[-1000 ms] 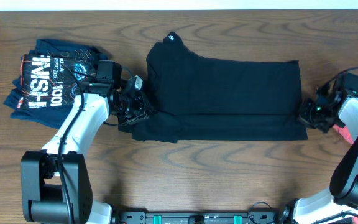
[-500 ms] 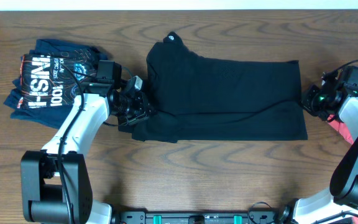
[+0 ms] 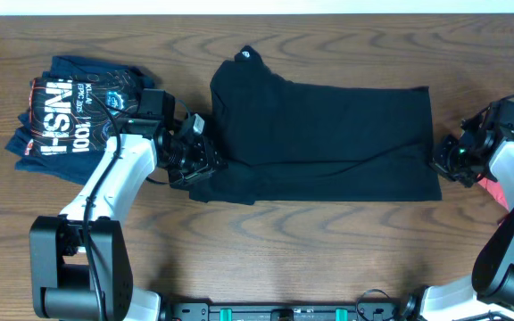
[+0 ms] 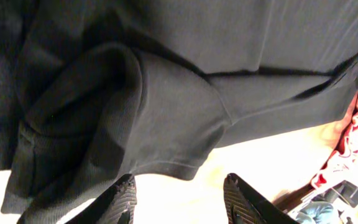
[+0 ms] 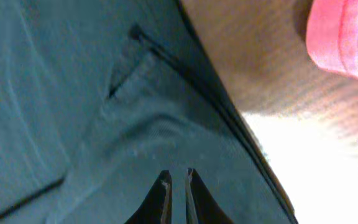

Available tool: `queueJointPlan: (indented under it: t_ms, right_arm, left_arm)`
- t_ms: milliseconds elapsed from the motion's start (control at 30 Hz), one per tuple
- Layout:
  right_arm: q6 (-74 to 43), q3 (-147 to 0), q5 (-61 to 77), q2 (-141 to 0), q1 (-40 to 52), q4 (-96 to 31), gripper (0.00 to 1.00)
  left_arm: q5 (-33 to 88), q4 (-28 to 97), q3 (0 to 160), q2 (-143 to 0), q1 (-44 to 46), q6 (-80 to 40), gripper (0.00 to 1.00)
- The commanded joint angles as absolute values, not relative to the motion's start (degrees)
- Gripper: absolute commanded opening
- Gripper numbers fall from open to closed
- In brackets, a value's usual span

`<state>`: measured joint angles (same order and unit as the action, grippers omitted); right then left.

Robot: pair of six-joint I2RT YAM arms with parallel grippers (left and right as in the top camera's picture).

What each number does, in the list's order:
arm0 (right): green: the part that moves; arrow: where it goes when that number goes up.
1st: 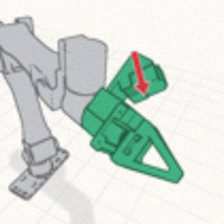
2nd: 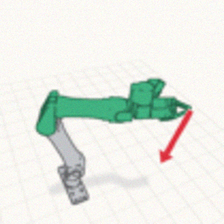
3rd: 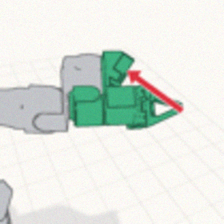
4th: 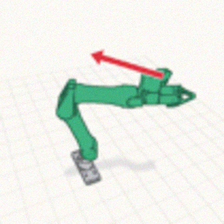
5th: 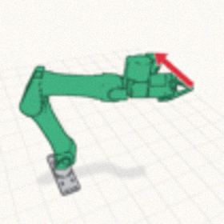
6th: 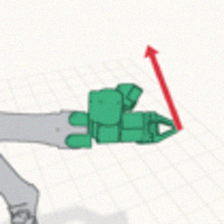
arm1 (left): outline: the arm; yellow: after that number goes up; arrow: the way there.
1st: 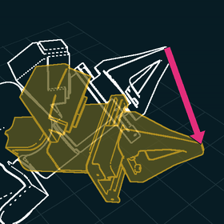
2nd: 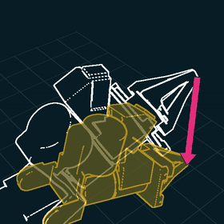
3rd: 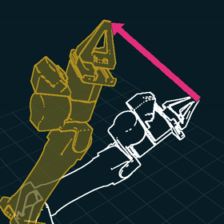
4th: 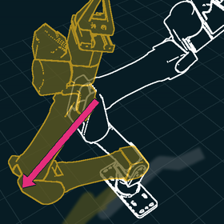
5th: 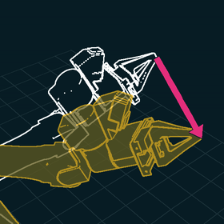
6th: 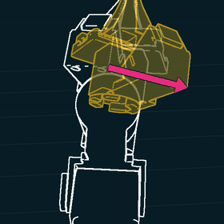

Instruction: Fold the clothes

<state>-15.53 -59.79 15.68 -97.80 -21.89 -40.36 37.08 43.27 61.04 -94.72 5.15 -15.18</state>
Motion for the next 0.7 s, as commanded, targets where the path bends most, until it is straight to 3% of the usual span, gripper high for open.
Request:
queueJointPlan:
  t_ms: [0,267,433,667]
  right_arm:
    - [-14.09,-58.65,11.22,-96.77,-21.63,-40.77,0.06]
    - [-13.26,-53.74,10.48,-96.77,-21.56,-38.00,0.06]
    - [-12.75,-50.33,10.46,-96.77,-21.45,-35.38,0.06]
    - [-12.78,-48.95,4.56,-96.77,-21.45,-35.81,0.06]
  left_arm:
    - [36.62,43.64,60.97,-94.28,6.72,-13.58,0.52]
    - [24.21,43.46,60.97,-94.30,16.86,-10.68,0.68]
    - [16.82,43.13,60.97,-94.30,22.17,-10.09,0.69]
    - [15.51,41.04,60.86,-94.32,25.50,-7.81,0.71]
